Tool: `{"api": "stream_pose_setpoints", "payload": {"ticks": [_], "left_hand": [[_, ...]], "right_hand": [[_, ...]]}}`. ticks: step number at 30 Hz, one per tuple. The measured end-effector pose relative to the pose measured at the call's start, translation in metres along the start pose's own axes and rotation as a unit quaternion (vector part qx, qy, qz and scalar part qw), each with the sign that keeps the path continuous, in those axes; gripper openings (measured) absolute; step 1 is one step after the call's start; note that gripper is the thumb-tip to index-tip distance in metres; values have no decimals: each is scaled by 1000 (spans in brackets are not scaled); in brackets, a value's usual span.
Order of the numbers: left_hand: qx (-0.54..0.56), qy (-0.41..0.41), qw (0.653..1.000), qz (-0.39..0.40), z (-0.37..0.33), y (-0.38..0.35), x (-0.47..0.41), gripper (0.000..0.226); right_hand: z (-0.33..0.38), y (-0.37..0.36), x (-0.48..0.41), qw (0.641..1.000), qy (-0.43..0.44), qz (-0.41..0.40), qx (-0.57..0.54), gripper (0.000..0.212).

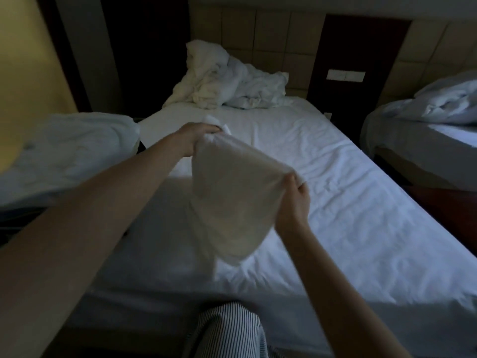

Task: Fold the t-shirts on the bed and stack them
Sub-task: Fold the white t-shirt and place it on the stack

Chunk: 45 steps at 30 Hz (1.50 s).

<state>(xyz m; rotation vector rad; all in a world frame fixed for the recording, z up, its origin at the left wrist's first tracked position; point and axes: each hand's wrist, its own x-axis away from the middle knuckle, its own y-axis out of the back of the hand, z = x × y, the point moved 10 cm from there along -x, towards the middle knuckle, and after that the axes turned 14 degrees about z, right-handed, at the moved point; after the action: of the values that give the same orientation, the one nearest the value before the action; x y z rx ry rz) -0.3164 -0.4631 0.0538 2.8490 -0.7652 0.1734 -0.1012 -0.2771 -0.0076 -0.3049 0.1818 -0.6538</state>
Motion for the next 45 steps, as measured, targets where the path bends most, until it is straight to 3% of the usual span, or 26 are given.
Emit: {"api": "stream_pose_setpoints", "payload": {"ticks": [4,7,10,11,14,15,19,24,29,32,34,38,40,43,45], "left_hand": [[36,-3,999,12,-24,34,36,20],[54,22,998,12,-17,66,55,39],[38,108,991,65,15,77,62,72],[38,132,987,81,25,76,62,70],[9,138,983,121,34,56,72,25],[0,130,983,127,34,50,72,16],[30,81,994,65,27,50,63,21],[80,-14,996,-46,0,67,40,65],[13,-99,991,-84,-69,70,26,26],[-13,-210,972,-108,-138,69,45,41],[-21,-265,958,-108,-157,66,63,47],[-7,-262,963,-62,-97,59,76,56],[-27,-197,979,-42,-25,48,69,52],[-15,-38,999,25,110,17,69,26],[-30,65,997,16,177,7,76,27]], "right_hand": [[52,15,-21,1000,8,2,2,19],[76,25,-33,999,4,17,31,8],[81,24,-44,994,-16,58,95,7],[80,21,-46,991,-27,73,105,7],[67,16,-53,989,-67,91,100,6],[64,17,-55,988,-78,89,96,6],[54,24,-76,986,-116,95,74,20],[63,20,-106,986,-106,114,66,33],[101,-5,-151,986,-70,137,64,34],[160,-23,-153,988,12,149,45,9],[181,-19,-152,987,39,154,38,13],[140,19,-119,978,1,151,145,34],[83,53,-84,965,-56,137,216,38],[-13,104,-27,935,-167,132,284,18],[-47,130,-11,913,-187,104,348,34]]}}
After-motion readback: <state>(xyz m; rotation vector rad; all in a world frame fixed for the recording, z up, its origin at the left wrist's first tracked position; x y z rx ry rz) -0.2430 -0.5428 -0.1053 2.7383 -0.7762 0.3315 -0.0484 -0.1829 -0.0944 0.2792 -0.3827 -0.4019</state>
